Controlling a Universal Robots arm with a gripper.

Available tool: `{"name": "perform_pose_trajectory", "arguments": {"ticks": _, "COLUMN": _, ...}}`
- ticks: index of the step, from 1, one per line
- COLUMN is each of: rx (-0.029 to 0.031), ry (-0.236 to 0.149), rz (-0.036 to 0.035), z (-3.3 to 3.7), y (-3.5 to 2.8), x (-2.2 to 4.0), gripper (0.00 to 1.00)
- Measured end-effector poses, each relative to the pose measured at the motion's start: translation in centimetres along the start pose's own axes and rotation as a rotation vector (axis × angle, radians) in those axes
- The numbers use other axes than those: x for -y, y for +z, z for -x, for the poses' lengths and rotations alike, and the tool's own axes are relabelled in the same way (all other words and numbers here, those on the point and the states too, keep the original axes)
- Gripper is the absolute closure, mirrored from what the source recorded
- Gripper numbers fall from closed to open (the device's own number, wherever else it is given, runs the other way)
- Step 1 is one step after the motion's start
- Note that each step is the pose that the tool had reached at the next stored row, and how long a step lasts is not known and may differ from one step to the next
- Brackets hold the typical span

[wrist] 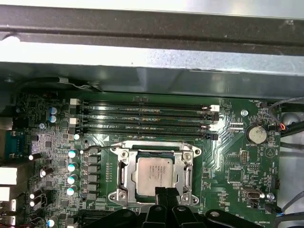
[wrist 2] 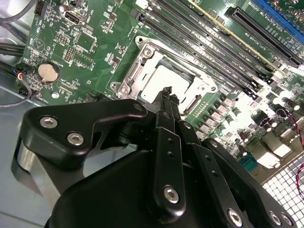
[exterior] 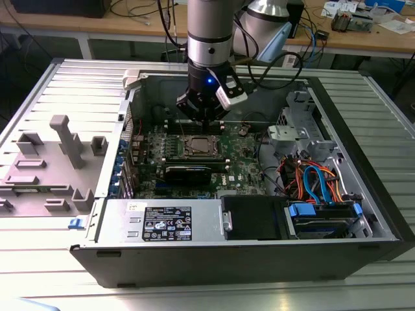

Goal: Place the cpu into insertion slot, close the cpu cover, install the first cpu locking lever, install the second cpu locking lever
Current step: 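Install the first cpu locking lever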

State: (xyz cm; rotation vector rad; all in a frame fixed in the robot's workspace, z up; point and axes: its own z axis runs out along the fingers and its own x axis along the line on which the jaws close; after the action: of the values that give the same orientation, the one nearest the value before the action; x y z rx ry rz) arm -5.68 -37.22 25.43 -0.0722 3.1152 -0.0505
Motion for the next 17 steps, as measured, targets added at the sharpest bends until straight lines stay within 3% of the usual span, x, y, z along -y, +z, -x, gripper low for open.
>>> {"name": "perform_pose_trajectory", "arguments": {"ticks": 12, "rx": 0.0005, "ry": 0.0, "rz": 0.0003, "z": -1.4, "y": -0.04, "x": -0.07, "gripper": 0.89}}
{"name": "perform_pose_trajectory", "arguments": {"ticks": 17, "rx": 0.0006, "ry": 0.0, "rz": 0.0002, "z": -2.52, "y": -0.07, "x": -0.11, "gripper": 0.89}}
